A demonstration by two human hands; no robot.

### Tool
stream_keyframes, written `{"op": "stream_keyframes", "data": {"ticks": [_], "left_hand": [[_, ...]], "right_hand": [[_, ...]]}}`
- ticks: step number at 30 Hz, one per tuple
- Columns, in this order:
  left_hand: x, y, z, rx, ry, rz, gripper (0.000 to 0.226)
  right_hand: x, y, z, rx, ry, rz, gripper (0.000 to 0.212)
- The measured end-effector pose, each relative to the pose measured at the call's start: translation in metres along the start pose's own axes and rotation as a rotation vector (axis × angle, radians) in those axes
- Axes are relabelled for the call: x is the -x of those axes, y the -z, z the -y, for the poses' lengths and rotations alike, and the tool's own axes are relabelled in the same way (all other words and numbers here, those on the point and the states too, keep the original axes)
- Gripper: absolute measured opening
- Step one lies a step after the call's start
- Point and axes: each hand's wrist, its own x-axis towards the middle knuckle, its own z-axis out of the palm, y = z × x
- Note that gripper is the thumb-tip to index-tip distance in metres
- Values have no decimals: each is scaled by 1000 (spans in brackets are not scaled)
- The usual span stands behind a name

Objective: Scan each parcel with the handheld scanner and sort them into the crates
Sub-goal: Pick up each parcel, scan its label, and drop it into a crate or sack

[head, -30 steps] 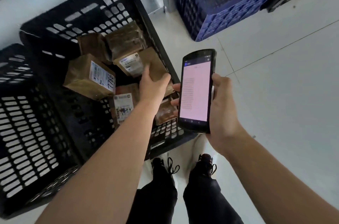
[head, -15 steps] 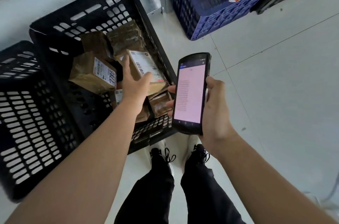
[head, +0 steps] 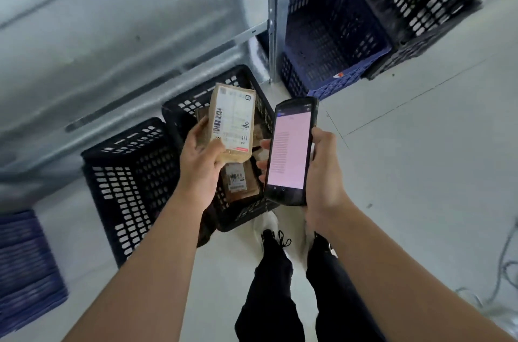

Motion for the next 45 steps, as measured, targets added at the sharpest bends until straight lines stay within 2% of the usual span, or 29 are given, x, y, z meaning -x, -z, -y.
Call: {"op": "stream_keyframes", "data": {"ticks": [3, 7, 9, 11, 12, 14, 15, 18, 20, 26, 32, 36, 40, 45], "left_hand": [[51, -2, -49, 124, -64, 50, 79], [120, -5, -104, 229, -153, 51, 81], [159, -6, -127, 270, -174, 39, 62], [203, -11, -149, 287, -205, 7, 18], [228, -16, -162, 299, -236, -14, 6], [273, -22, -183, 317, -304, -54, 8], [295, -25, -194, 337, -338, -66, 8], [367, -35, -228, 411, -437, -121, 58], [413, -40, -247, 438, -505, -110, 72], [511, -33, -291, 586, -644, -42, 60], [580, 4, -345, 555, -774, -118, 48], [627, 32, -379, 481, -846, -129, 49], [666, 64, -406, 356, -942, -174, 21], [702, 99, -429, 230, -1026, -87, 24]], "right_hand": [[53, -24, 33, 10, 76, 56, 65], [126, -46, 66, 23, 136, 107, 62], [161, -53, 81, 50, 161, 144, 63], [194, -60, 97, 89, 210, 174, 66], [212, -65, 105, 107, 235, 187, 67], [250, -72, 120, 140, 305, 223, 72], [269, -75, 128, 144, 342, 242, 67], [333, -86, 151, 154, 429, 351, 58], [371, -93, 163, 158, 481, 414, 58], [472, -123, 180, 156, 621, 578, 58], [551, -151, 179, 139, 726, 661, 60], [597, -174, 168, 78, 785, 688, 58], [636, -203, 143, -10, 801, 721, 56], [666, -235, 109, -75, 830, 778, 59]]}}
